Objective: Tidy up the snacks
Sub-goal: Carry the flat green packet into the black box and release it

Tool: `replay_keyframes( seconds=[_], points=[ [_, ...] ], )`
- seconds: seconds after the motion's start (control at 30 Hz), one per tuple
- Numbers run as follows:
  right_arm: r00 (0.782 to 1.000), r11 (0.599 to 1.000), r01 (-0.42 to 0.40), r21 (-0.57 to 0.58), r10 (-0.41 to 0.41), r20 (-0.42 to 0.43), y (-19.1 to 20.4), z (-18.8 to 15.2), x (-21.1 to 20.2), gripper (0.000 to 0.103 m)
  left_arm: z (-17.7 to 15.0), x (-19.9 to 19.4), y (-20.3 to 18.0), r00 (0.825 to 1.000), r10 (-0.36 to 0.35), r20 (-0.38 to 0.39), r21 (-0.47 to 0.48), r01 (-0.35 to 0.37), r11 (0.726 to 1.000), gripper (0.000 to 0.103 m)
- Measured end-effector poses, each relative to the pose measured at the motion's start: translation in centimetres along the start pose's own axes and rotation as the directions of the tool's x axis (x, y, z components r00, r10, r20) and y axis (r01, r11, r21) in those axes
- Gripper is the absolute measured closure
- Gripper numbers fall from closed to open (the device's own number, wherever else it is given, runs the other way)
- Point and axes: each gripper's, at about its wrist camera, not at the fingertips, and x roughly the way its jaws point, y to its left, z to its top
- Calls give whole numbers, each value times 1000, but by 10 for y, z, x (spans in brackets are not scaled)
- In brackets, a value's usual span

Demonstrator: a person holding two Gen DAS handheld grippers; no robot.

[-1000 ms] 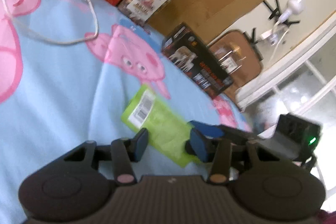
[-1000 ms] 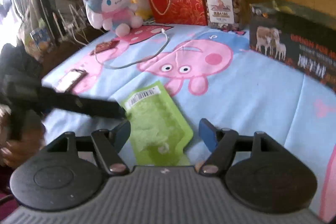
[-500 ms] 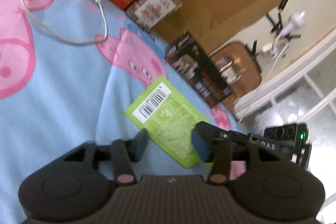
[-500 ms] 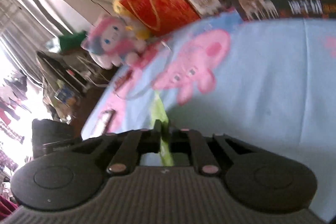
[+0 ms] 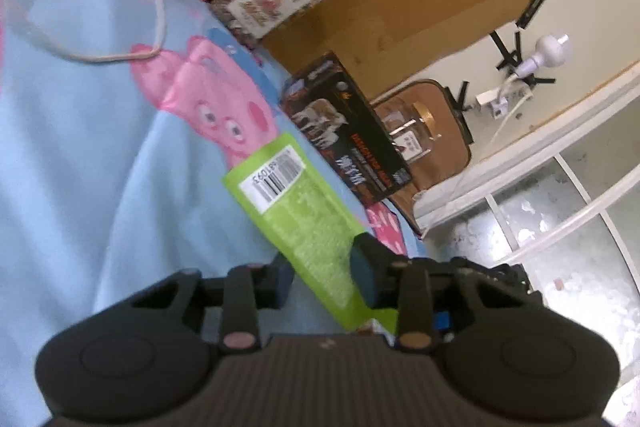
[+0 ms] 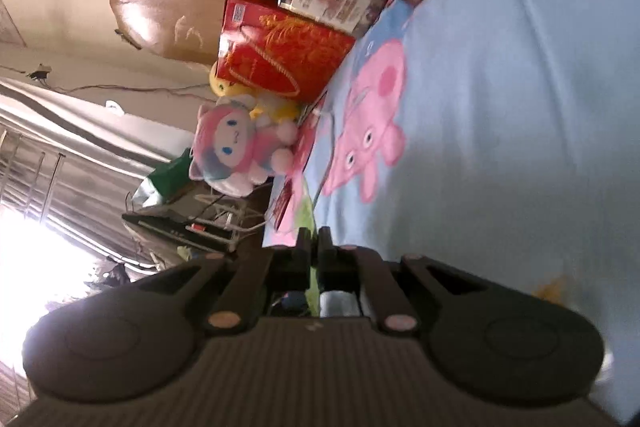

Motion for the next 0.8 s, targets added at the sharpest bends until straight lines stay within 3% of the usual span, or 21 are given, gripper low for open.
replay_keyframes(
  seconds=[0.1, 0.27, 0.53, 0.67, 0.7, 0.8],
  points=[
    [999, 999, -4, -53, 7, 50, 6, 7, -14, 97, 12, 12, -17, 1000, -2, -14, 57, 3, 998, 73],
    [983, 976, 78, -205, -41, 177, 25, 30, -32, 97, 45, 57, -53, 999, -5, -51, 176, 14, 984, 73],
    [922, 899, 266, -348, -133, 363, 42, 115, -51, 97, 111, 157, -107, 999, 33, -39, 325, -18, 946, 71],
    [900, 855, 352, -381, -197, 390, 37, 161, -43, 92, 130, 202, -115, 994, 108, -19, 337, -95, 937, 67],
    [873, 823, 418, -384, -249, 419, 35, 170, -38, 87, 132, 210, -113, 991, 135, -23, 331, -120, 936, 66],
    [755, 738, 581, -342, -333, 564, 28, 174, -41, 85, 127, 215, -107, 987, 162, -19, 333, -147, 931, 66]
  ],
)
